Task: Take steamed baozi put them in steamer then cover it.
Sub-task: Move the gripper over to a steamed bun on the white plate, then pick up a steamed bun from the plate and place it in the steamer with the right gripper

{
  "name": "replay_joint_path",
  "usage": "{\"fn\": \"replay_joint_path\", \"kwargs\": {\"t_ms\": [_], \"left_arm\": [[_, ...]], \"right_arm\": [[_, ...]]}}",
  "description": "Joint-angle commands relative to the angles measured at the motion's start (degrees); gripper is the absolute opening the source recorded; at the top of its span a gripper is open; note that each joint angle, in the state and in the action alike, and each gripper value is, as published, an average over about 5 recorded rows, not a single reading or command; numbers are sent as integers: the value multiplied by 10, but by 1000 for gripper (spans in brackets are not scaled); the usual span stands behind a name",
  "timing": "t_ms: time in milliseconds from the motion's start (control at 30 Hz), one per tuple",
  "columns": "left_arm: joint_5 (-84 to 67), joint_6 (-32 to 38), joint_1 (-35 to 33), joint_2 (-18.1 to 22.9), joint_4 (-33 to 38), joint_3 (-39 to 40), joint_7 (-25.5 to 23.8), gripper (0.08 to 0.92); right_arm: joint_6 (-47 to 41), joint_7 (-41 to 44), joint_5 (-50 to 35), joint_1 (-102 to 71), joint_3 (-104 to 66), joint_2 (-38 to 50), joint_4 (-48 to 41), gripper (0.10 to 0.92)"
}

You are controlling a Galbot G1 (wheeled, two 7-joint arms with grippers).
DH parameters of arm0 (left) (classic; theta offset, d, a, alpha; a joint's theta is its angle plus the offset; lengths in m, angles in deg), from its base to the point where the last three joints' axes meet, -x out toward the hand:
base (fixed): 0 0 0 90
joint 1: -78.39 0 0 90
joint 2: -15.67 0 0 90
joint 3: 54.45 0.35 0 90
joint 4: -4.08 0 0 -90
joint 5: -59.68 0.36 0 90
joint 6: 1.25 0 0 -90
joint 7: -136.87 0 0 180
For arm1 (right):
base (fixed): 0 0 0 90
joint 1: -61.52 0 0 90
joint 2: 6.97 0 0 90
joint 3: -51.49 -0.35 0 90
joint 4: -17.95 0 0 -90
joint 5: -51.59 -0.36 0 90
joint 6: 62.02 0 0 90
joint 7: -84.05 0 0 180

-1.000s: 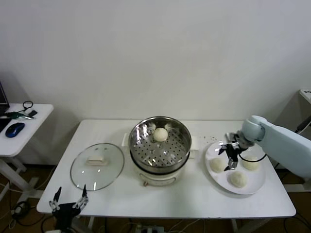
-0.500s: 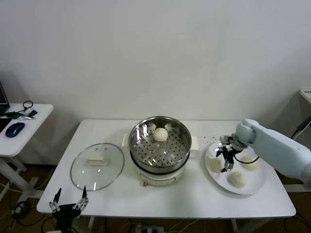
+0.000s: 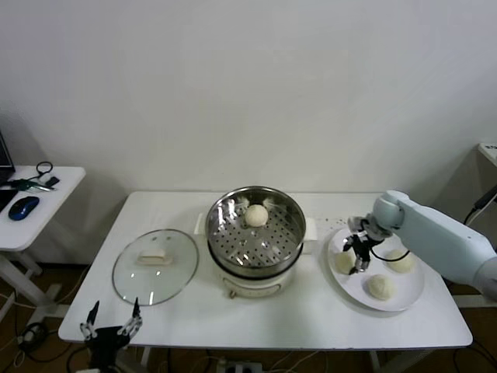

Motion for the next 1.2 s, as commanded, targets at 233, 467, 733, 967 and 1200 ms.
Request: {"fn": "replay_joint_path", "kwargs": {"t_ms": [233,467,733,967,1200], "left_arm": [[2,-1,-3,0,8,4,0,823],[17,4,-9,1,12,14,1,823],[29,8,-23,3,39,27,2,823],[29,9,-35,1,49,34,1,823],[30,9,-39,1,57,37,2,823]], "right_arm": [[-1,3,-104,183,110,31,22,687],[-15,-2,-227,353,228,14,51,687],[-71,-27,-326,441,278,-49,99,687],[-120,-87,-405,450,293,-114,137,687],[-145,-128,-463,448,328,-188,151,687]]}}
